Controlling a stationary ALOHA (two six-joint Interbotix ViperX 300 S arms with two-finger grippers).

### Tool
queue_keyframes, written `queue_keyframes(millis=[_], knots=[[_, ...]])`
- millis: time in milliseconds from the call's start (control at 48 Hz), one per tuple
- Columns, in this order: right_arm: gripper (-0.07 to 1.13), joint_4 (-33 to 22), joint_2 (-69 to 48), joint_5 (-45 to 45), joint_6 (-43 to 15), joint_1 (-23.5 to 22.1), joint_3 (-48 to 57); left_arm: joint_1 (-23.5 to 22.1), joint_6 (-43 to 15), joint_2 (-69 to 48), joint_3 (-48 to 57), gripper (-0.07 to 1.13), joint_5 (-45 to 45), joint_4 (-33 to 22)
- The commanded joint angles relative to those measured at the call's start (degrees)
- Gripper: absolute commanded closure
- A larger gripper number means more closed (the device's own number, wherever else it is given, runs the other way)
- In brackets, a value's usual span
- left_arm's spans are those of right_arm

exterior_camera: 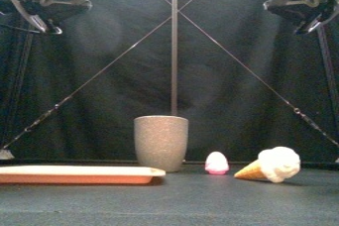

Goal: Pick the ice cream then place it on the pink plate
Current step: Pick the ice cream

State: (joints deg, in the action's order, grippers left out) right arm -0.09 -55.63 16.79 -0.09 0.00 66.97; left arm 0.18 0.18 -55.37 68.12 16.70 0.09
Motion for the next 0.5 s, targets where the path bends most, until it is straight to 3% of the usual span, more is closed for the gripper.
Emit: queue_keyframes(millis=[21, 354, 500], knots=[[1.06, 0.9, 2.5, 0.3, -0.4, -1.1, 0.0, 1.0, -0.3, 0.4, -1.0, 1.12, 0.2, 0.0], [0.96, 11.5, 18.6, -4.1, -7.7, -2.0, -2.7, 1.1, -0.3, 0.4, -1.0, 1.09, 0.2, 0.0], [0.81, 15.1, 24.0, -11.8, -11.6, -1.7, -4.6, 1.1, -0.3, 0.4, -0.9, 1.09, 0.2, 0.0]])
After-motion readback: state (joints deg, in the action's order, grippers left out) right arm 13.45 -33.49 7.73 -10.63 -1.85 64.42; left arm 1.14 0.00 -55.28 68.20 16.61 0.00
